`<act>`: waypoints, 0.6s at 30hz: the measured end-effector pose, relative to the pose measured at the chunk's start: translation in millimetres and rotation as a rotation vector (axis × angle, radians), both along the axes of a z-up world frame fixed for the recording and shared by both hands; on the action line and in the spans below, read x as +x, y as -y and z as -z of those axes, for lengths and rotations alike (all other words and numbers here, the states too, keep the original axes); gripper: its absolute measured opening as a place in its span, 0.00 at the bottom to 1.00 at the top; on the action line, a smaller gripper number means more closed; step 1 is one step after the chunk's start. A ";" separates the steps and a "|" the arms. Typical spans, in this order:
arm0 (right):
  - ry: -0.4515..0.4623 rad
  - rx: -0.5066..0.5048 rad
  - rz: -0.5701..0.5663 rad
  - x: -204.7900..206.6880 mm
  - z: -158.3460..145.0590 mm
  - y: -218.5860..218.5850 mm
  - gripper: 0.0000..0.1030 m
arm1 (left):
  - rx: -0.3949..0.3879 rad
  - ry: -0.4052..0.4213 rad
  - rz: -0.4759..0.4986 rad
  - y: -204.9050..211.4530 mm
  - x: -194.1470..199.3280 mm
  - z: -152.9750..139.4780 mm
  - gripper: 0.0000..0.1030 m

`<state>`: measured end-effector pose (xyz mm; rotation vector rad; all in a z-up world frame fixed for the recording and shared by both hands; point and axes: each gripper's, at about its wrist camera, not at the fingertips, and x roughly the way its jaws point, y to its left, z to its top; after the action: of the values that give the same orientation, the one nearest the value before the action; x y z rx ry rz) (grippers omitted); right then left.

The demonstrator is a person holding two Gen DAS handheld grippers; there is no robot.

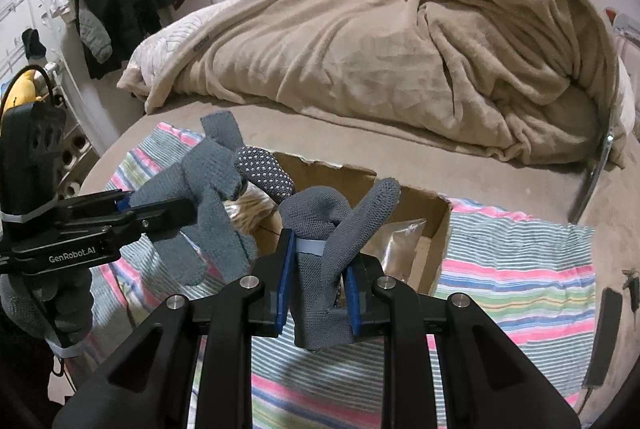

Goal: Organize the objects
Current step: 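Carry both grey gloves into the box and open both tools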

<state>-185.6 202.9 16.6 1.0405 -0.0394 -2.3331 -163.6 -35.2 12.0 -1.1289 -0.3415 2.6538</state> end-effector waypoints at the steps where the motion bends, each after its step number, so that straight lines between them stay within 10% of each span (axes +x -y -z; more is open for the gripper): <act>1: 0.007 0.003 -0.003 -2.7 4.3 2.2 0.23 | -0.001 0.002 -0.001 -0.3 -1.9 1.6 0.36; 18: 0.113 0.017 -0.003 -30.4 54.5 27.4 0.25 | -0.021 0.140 0.007 -3.9 -41.6 52.0 0.44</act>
<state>-216.0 175.5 -37.8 1.1783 -0.0617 -2.2733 -205.1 -31.4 -40.0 -1.3237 -0.3347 2.5845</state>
